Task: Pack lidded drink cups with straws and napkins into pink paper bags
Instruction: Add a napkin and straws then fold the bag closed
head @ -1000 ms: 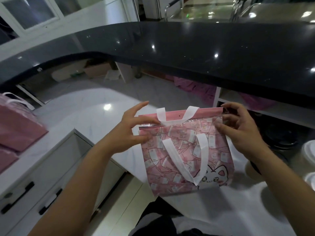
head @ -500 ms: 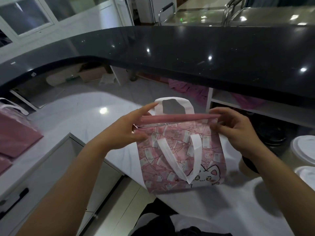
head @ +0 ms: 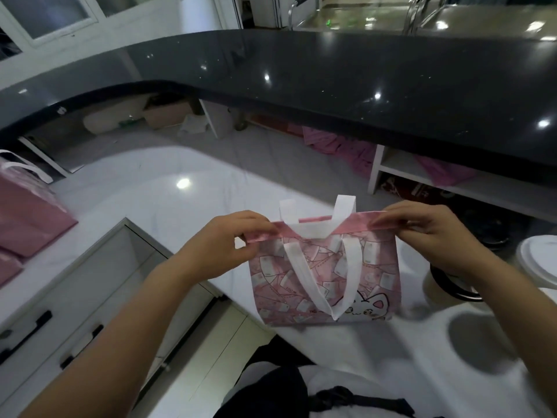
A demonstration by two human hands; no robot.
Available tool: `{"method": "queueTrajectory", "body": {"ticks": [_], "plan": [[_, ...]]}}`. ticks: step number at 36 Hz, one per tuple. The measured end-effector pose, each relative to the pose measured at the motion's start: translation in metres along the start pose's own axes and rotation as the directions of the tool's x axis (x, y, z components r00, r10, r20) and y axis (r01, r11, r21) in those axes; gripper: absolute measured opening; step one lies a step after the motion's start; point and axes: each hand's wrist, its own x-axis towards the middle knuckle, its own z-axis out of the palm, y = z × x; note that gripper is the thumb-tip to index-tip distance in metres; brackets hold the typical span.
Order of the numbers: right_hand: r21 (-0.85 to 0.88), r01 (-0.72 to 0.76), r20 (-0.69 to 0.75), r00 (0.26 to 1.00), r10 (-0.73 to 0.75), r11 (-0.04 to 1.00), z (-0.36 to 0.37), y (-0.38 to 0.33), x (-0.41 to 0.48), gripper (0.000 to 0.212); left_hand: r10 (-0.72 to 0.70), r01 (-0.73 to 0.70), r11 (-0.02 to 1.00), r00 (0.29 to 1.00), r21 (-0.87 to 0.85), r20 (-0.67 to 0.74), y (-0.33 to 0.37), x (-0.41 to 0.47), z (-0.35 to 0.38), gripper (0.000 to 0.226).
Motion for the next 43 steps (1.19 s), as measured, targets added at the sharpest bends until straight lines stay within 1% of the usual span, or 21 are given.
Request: {"method": "queueTrajectory", "body": {"ticks": [2, 4, 7, 9, 11, 12, 14, 17, 20, 22, 23, 26, 28, 31, 34, 35, 36, 38, 39, 41, 43], "plan": [[-0.061, -0.01, 0.051, 0.999, 0.013, 0.998, -0.008, -0.012, -0.004, 0.029, -0.005, 0.006, 1.0, 0.999, -0.017, 0.052, 0.005, -0.004, -0.004, 0.038], [-0.113, -0.021, 0.076, 0.997, 0.03, 0.993, -0.012, -0.023, -0.007, 0.025, -0.015, 0.019, 0.998, 0.997, -0.052, 0.072, 0.009, -0.009, -0.008, 0.035], [-0.297, 0.002, 0.026, 1.0, 0.006, 0.955, -0.011, -0.032, -0.009, 0.021, -0.034, 0.034, 0.999, 0.999, -0.04, -0.003, 0.01, -0.014, -0.008, 0.023], [-0.367, -0.031, 0.026, 0.999, 0.044, 0.93, -0.008, -0.037, -0.009, 0.031, -0.101, 0.098, 0.994, 0.994, -0.049, -0.045, 0.012, -0.015, -0.005, 0.032], [-0.434, -0.058, 0.058, 0.994, 0.092, 0.899, -0.005, -0.041, -0.006, 0.045, -0.148, 0.144, 0.985, 0.988, -0.091, -0.037, 0.016, -0.015, -0.002, 0.041], [-0.488, -0.024, 0.083, 0.994, 0.074, 0.873, -0.004, -0.044, -0.004, 0.045, -0.153, 0.148, 0.983, 0.988, -0.109, -0.036, 0.018, -0.014, -0.001, 0.044], [-0.596, 0.1, 0.133, 0.991, -0.025, 0.796, 0.0, -0.046, 0.0, 0.025, -0.149, 0.144, 0.984, 0.988, -0.105, -0.039, 0.022, -0.012, 0.0, 0.047], [-0.647, 0.205, 0.164, 0.978, -0.13, 0.734, 0.005, -0.046, 0.001, 0.011, -0.125, 0.122, 0.991, 0.989, -0.047, -0.074, 0.02, -0.01, 0.004, 0.027], [-0.697, 0.265, 0.165, 0.964, -0.211, 0.666, 0.006, -0.049, -0.002, 0.009, -0.099, 0.097, 0.995, 0.989, -0.028, -0.108, 0.019, -0.01, 0.006, 0.022], [-0.714, 0.291, 0.156, 0.953, -0.26, 0.637, 0.005, -0.048, -0.005, 0.01, -0.079, 0.078, 0.997, 0.993, -0.018, -0.093, 0.019, -0.011, 0.003, 0.022], [-0.715, 0.291, 0.15, 0.952, -0.266, 0.636, 0.003, -0.046, -0.007, 0.01, -0.077, 0.077, 0.997, 0.995, -0.004, -0.071, 0.019, -0.012, 0.0, 0.023], [-0.678, 0.236, 0.12, 0.97, -0.212, 0.696, -0.007, -0.04, -0.014, 0.034, -0.083, 0.083, 0.996, 0.997, 0.022, 0.004, 0.013, -0.017, -0.008, 0.031], [-0.674, 0.205, 0.121, 0.978, -0.168, 0.71, -0.014, -0.035, -0.02, 0.035, -0.054, 0.052, 0.998, 0.998, 0.047, 0.042, 0.01, -0.022, -0.01, 0.035], [-0.7, 0.193, 0.152, 0.981, -0.12, 0.688, -0.017, -0.028, -0.027, 0.035, -0.048, 0.036, 0.993, 0.993, 0.113, 0.109, 0.009, -0.027, -0.01, 0.029], [-0.702, 0.155, 0.153, 0.986, -0.065, 0.695, -0.026, -0.028, -0.032, 0.056, -0.074, 0.062, 0.989, 0.994, 0.131, 0.086, 0.004, -0.029, -0.016, 0.059], [-0.698, 0.136, 0.142, 0.989, -0.05, 0.704, -0.03, -0.029, -0.034, 0.063, -0.078, 0.069, 0.986, 0.995, 0.151, 0.056, 0.0, -0.03, -0.02, 0.06], [-0.685, 0.114, 0.123, 0.992, -0.039, 0.72, -0.034, -0.031, -0.037, 0.068, -0.074, 0.07, 0.984, 0.997, 0.166, 0.02, -0.004, -0.031, -0.024, 0.053], [-0.629, 0.075, 0.062, 0.997, -0.046, 0.774, -0.037, -0.038, -0.042, 0.068, -0.067, 0.071, 0.988, 0.997, 0.137, -0.031, -0.005, -0.037, -0.031, 0.029], [-0.596, 0.064, 0.022, 0.998, -0.063, 0.8, -0.037, -0.043, -0.044, 0.063, -0.08, 0.083, 0.991, 0.996, 0.106, -0.035, -0.003, -0.038, -0.033, 0.025], [-0.549, 0.055, -0.05, 0.994, -0.098, 0.834, -0.035, -0.054, -0.043, 0.051, -0.108, 0.109, 0.992, 0.994, 0.069, -0.024, 0.002, -0.039, -0.035, 0.029], [-0.52, 0.025, -0.062, 0.996, -0.068, 0.854, -0.031, -0.065, -0.037, 0.046, -0.11, 0.11, 0.988, 0.994, 0.113, -0.001, 0.003, -0.036, -0.034, 0.033]]}}
